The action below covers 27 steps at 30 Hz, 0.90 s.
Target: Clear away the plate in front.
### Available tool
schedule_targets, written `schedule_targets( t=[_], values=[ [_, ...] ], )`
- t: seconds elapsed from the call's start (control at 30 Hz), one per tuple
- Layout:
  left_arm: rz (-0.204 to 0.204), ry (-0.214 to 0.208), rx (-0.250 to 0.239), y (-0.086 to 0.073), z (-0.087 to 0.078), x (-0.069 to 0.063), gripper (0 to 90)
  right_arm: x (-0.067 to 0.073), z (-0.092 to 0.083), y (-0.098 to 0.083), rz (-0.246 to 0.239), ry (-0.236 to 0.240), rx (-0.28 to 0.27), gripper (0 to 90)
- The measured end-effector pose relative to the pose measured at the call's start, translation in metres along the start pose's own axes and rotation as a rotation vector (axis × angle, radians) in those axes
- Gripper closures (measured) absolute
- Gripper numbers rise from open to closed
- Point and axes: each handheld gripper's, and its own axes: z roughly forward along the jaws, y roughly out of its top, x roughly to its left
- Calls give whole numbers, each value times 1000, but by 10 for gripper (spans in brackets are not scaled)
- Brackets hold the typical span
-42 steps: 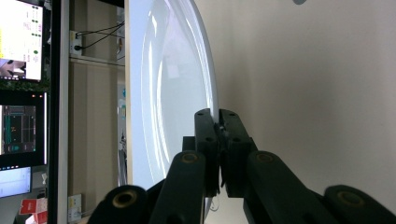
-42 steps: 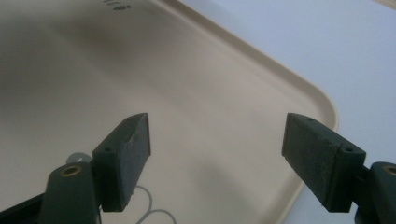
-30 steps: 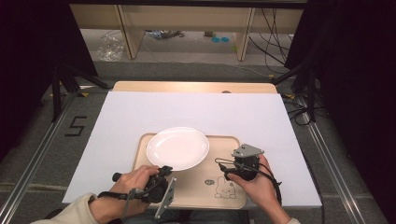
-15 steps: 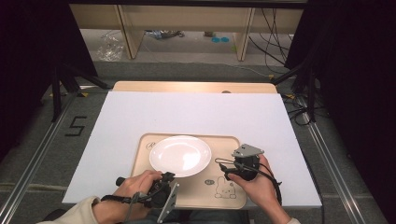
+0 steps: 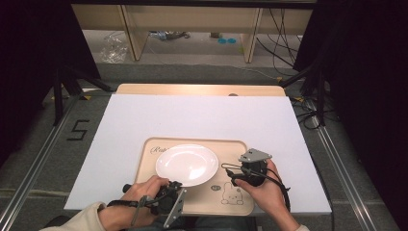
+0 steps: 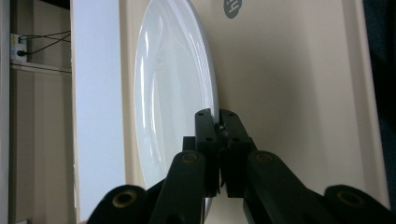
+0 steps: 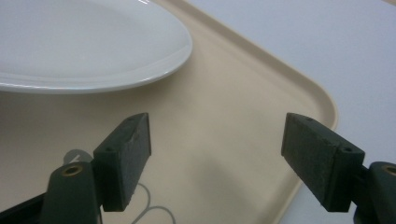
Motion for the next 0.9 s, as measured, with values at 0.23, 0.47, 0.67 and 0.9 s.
schedule_targets(
  t=[0.23, 0.47, 0.67, 0.9],
  values=[
    [-54, -89, -28, -4, 5, 5, 835, 0, 0, 0, 4, 3, 0, 253],
    [-196, -272, -157, -21, 9, 24, 515, 0, -1, 0, -1, 8, 4, 253],
    [-448, -294, -411, -50, 2, 44, 327, 0, -1, 0, 0, 5, -10, 253],
    [-706, -200, -440, -89, 9, 37, 285, 1, -2, 0, 2, 15, -13, 253]
  ],
)
